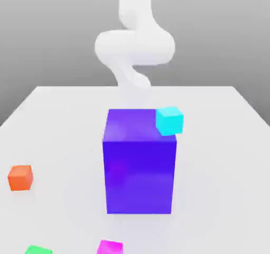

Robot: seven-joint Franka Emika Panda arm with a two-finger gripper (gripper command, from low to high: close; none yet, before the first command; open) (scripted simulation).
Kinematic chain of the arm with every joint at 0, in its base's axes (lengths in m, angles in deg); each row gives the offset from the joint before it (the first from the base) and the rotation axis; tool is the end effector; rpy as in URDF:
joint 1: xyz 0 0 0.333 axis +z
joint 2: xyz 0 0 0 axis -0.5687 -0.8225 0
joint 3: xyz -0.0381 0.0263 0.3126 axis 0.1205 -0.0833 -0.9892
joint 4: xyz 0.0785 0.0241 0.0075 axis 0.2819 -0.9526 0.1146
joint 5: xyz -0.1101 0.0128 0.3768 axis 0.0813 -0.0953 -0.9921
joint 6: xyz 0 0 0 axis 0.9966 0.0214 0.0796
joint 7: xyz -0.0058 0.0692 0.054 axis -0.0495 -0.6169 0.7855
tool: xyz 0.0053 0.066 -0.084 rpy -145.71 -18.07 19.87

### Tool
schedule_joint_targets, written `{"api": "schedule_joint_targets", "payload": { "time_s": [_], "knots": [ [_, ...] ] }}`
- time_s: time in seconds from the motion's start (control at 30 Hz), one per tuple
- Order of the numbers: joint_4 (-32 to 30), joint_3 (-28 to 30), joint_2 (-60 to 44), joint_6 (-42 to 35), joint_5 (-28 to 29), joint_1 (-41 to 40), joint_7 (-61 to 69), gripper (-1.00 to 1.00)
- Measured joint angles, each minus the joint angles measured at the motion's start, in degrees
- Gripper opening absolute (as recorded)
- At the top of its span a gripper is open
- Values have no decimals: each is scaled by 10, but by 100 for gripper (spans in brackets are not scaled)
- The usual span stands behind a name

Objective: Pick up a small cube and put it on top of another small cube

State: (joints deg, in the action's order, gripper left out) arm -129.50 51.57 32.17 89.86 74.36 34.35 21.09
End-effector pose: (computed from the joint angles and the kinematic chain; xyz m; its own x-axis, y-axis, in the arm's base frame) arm 0.3797 -0.0032 0.6804 0.5076 -0.7263 0.4636 -0.5400 -0.6874 -0.4856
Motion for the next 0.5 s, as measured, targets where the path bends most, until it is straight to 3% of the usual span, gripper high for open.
{"api": "schedule_joint_targets", "payload": {
  "time_s": [0.5],
  "knots": [
    [-5,12,-315,100,-3,-15,-20,0]
  ]
}}
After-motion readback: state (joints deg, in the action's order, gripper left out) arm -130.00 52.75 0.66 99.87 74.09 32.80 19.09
